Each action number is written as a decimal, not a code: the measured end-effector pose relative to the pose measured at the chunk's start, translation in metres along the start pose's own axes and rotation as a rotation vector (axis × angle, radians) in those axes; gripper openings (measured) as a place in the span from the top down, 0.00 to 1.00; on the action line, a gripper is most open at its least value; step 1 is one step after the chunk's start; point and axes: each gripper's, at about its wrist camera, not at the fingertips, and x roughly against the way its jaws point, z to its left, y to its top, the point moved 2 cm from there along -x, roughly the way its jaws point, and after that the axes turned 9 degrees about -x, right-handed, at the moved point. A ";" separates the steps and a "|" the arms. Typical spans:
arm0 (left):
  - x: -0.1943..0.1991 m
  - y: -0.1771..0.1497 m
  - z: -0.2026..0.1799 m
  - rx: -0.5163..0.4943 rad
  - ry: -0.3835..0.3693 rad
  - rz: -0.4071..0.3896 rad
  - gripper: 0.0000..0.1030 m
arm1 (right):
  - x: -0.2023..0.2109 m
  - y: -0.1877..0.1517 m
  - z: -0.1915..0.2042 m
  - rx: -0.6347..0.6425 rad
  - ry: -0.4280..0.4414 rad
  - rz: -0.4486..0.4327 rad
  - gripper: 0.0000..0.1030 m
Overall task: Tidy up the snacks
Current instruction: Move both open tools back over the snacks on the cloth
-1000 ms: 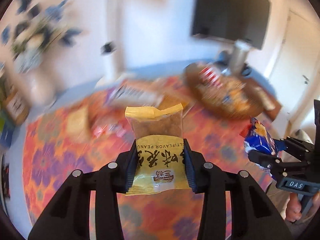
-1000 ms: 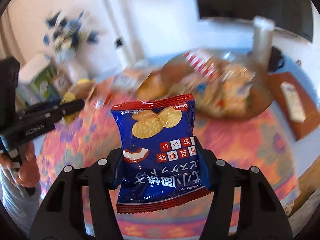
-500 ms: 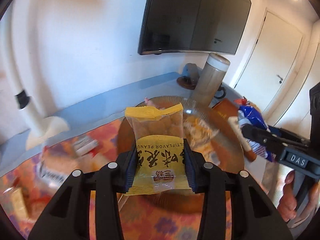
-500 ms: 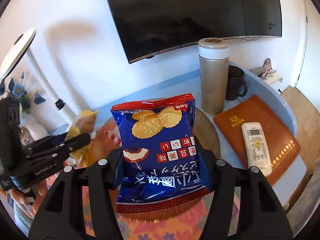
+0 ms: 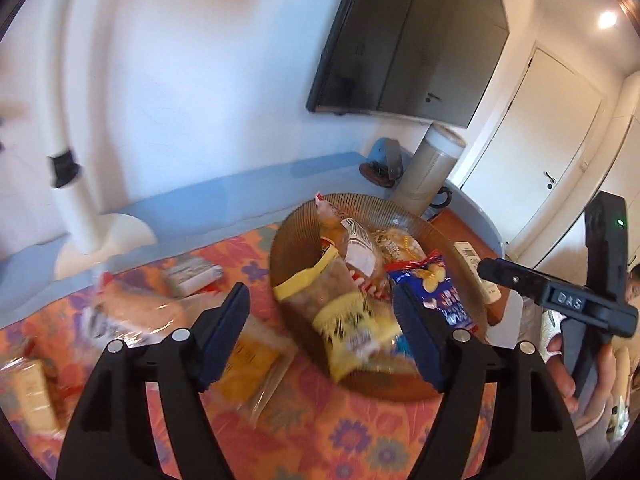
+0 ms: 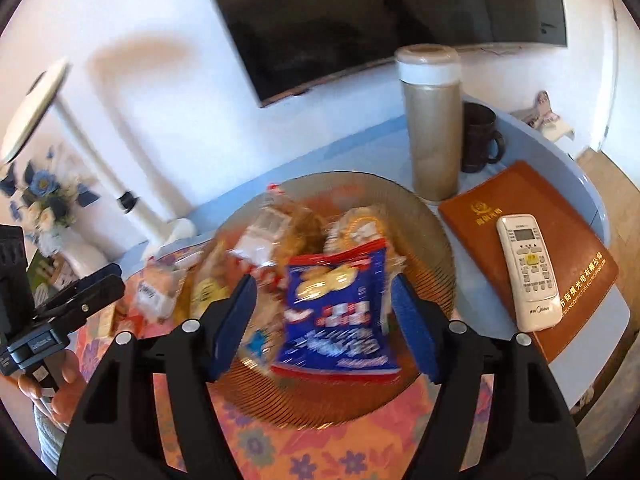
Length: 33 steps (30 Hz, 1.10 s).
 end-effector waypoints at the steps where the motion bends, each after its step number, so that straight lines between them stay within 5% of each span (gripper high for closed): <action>1: 0.014 -0.004 0.000 -0.008 0.008 -0.012 0.29 | 0.006 -0.004 0.007 0.015 0.012 -0.001 0.30; 5: 0.063 -0.022 -0.001 -0.015 0.051 -0.048 0.23 | 0.028 -0.025 0.044 0.109 0.076 -0.001 0.30; 10: 0.128 -0.072 0.001 0.006 0.115 -0.109 0.16 | 0.033 -0.091 0.094 0.243 0.200 0.038 0.23; 15: 0.155 -0.159 0.028 0.074 0.385 -0.068 0.15 | -0.003 -0.170 0.142 0.402 0.211 0.116 0.23; 19: 0.151 -0.209 0.069 0.181 0.521 0.022 0.15 | -0.029 -0.198 0.165 0.456 0.215 0.124 0.20; 25: 0.150 -0.238 0.106 0.304 0.537 0.016 0.15 | -0.060 -0.209 0.168 0.491 0.160 0.111 0.18; 33: 0.147 -0.248 0.113 0.334 0.509 0.006 0.15 | -0.080 -0.207 0.151 0.432 0.159 0.150 0.11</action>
